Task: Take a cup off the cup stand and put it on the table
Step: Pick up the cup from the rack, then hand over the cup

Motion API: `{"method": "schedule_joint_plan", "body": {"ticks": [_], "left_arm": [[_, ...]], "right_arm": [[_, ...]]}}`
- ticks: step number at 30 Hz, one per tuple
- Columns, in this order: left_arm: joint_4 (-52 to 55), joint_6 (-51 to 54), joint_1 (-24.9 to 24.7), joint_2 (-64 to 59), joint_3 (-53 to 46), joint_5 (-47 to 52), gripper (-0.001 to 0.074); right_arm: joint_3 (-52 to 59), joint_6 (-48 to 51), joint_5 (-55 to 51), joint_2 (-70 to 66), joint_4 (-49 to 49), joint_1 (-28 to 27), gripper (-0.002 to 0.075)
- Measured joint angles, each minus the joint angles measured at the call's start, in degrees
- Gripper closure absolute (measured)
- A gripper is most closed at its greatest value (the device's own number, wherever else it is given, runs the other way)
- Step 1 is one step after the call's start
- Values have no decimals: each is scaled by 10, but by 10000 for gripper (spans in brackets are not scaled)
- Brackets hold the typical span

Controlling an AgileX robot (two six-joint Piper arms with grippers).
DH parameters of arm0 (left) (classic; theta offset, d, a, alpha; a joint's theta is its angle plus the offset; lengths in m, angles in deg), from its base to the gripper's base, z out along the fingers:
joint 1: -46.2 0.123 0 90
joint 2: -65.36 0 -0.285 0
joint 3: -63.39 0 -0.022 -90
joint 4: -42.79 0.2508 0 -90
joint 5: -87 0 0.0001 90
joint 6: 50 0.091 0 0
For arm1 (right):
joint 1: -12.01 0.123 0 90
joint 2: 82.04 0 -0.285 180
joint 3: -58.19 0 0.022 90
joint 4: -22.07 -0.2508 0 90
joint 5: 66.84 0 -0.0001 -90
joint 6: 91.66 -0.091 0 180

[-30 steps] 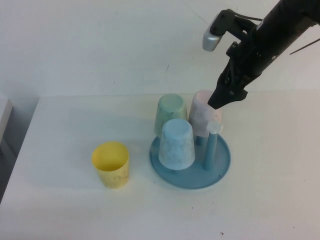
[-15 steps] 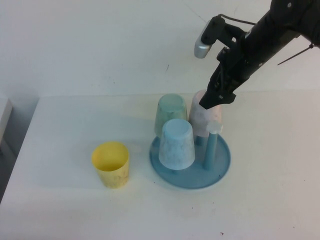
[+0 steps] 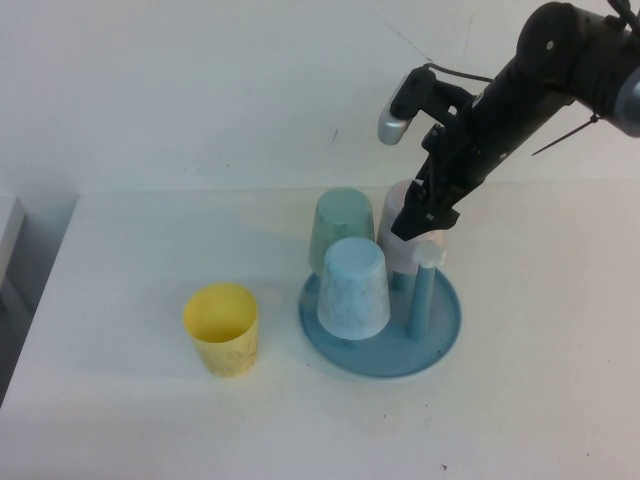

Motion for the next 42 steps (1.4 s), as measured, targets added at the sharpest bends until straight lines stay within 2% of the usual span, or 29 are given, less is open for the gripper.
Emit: {"method": "schedule_joint_plan", "body": {"ticks": [4,8,12,17,22,33,38,42], "left_arm": [[0,0,0,0,0,0,738],[0,0,0,0,0,0,738],[0,0,0,0,0,0,738],[0,0,0,0,0,0,738],[0,0,0,0,0,0,738],[0,0,0,0,0,0,738],[0,0,0,0,0,0,738],[0,0,0,0,0,0,738]], "right_arm": [[0,0,-5,-5,-4,0,46],[0,-1,-12,-8,-8,0,142],[-18,-1,-31,-10,-10,0,146],[-92,-7,-81,-10,-5,0,146],[-154,-81,-89,4,45,0,146],[-161,-260,-89,134,180,0,146],[-86,-288,-89,225,185,0,146],[81,-292,-89,327,194,-1,146]]}}
